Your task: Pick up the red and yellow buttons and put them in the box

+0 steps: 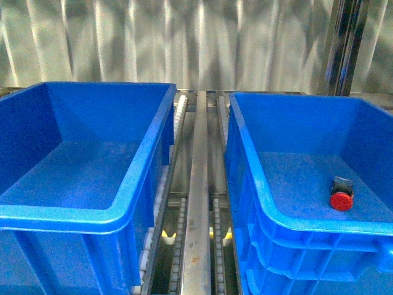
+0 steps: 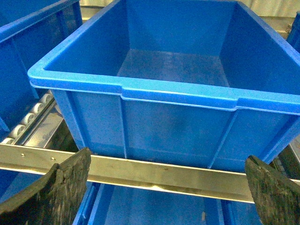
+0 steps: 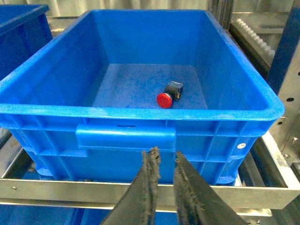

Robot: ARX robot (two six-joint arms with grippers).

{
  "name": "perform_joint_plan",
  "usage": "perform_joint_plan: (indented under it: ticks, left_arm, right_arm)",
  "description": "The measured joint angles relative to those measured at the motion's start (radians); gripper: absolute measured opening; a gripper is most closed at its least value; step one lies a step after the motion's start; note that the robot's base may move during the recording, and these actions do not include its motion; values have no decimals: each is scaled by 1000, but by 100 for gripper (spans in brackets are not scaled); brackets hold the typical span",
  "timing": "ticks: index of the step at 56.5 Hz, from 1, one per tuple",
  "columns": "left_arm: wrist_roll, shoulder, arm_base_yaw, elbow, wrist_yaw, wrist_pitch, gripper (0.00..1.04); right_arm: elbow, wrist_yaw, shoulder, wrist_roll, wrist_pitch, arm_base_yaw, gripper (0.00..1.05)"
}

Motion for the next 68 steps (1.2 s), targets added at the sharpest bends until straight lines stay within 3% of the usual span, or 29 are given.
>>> perform_joint_plan:
  ticks: [26,68]
  left_arm:
    - [0,0,0,0,4,0,97]
    - [0,0,0,0,0,0,97]
  right_arm:
    - [0,6,0,0,0,0,99]
    - [0,2,-1,0,-2,0,99]
